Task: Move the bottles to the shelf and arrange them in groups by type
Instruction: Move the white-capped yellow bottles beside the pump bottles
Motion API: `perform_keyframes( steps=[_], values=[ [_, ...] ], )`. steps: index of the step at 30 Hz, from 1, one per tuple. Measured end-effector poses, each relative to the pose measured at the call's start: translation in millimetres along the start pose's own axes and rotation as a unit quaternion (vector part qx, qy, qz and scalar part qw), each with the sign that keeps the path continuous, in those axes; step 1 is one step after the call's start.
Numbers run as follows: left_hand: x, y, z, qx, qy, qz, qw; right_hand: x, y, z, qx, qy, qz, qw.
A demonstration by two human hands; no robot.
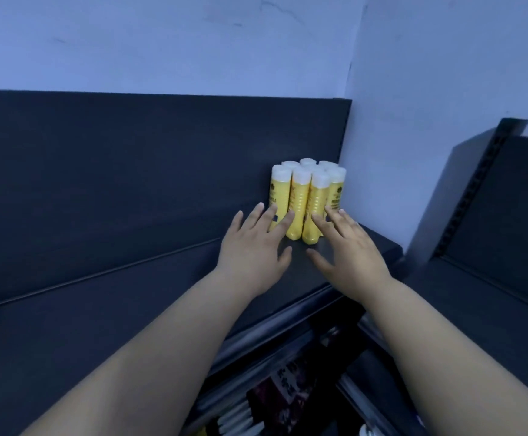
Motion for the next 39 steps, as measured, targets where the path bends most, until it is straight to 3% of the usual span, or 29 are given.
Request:
perform_keyframes(
  steps=[13,21,35,39],
  values=[
    [5.1,66.7,-41.0,0.029,-0.019,0.061,0.998,-0.9,72.4,2.0,0.023,-0.006,0.021,0.999],
    [64.0,79.2,-67.7,0.043,-0.031,0.026,0.998,68.1,89.9,-3.6,0.025,-0.03,-0.025,0.999],
    [105.9,177.3,-79.9,0.038,-0.043,0.018,0.998,77.9,191.2,84.1,0.079,0.018,-0.026,0.996],
    [105.9,223.0,-70.3,0.049,-0.03,0.034,0.998,68.5,231.4,105.4,0.066,0.027,0.005,0.997]
  ],
)
Point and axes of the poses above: each hand's wrist, its own y-axis towards the middle knuckle, its own x-axis out of the palm, z = x × y, the point moved 8 cm from there along y, towards the middle knuckle, and after that the axes turned 11 degrees about x, right-handed, at the moved point
